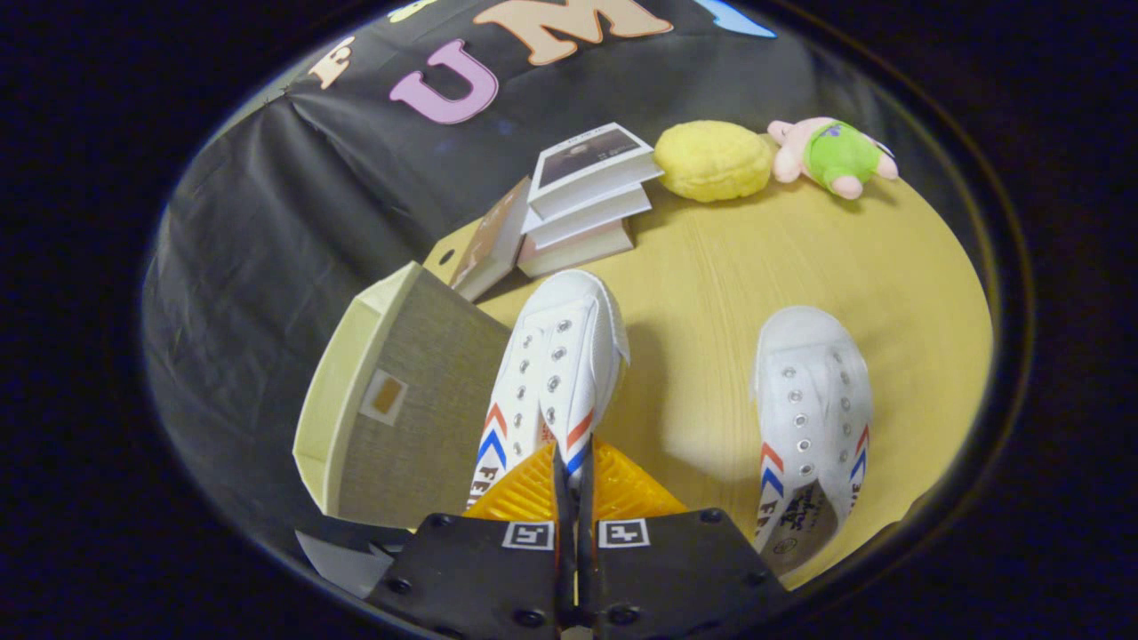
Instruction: Open the storage box then place both shoes into the box .Put the left shoe in first, then the right shoe, with the right side of both shoes facing outward in a uniform manner.
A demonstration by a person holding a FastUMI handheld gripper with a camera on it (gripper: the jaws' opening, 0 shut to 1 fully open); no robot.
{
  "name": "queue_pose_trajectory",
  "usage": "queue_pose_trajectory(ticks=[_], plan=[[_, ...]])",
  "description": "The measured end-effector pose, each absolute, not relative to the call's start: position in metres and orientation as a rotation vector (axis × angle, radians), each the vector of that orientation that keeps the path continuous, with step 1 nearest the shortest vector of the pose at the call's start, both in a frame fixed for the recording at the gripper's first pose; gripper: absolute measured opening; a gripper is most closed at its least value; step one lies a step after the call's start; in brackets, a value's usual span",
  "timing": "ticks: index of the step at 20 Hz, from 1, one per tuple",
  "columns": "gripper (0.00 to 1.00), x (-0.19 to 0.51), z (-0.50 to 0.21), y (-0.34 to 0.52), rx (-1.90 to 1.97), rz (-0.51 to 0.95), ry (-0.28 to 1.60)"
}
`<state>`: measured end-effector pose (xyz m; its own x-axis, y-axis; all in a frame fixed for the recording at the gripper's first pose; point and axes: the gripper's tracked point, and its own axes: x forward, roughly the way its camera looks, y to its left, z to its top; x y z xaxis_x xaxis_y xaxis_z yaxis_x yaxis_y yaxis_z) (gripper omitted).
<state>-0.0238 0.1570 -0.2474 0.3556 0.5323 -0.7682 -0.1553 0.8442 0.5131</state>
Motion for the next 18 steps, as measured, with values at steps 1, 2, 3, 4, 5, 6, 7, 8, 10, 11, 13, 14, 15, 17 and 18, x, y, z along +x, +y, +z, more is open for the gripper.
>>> queue_pose_trajectory(ticks=[1,2,3,4,5,6,7,8,10,11,13,14,15,17,18], plan=[[0.04,-0.02,-0.236,0.162,0.402,0.459,1.113],[0.04,-0.019,-0.224,0.166,0.418,0.466,1.109],[0.04,-0.015,-0.211,0.172,0.437,0.472,1.094],[0.04,-0.013,-0.199,0.179,0.449,0.484,1.082],[0.04,-0.01,-0.186,0.186,0.457,0.498,1.068],[0.04,-0.007,-0.174,0.193,0.463,0.508,1.048],[0.04,-0.006,-0.164,0.201,0.468,0.523,1.038],[0.04,-0.005,-0.154,0.21,0.48,0.534,1.024],[0.04,-0.004,-0.137,0.231,0.505,0.556,1.007],[0.04,-0.004,-0.131,0.241,0.515,0.563,0.996],[0.04,-0.007,-0.123,0.262,0.517,0.587,0.99],[0.04,-0.01,-0.123,0.274,0.514,0.598,0.989],[0.04,-0.013,-0.123,0.285,0.51,0.605,0.993],[0.04,-0.02,-0.127,0.307,0.495,0.619,1.01],[0.04,-0.024,-0.131,0.317,0.483,0.624,1.022]])
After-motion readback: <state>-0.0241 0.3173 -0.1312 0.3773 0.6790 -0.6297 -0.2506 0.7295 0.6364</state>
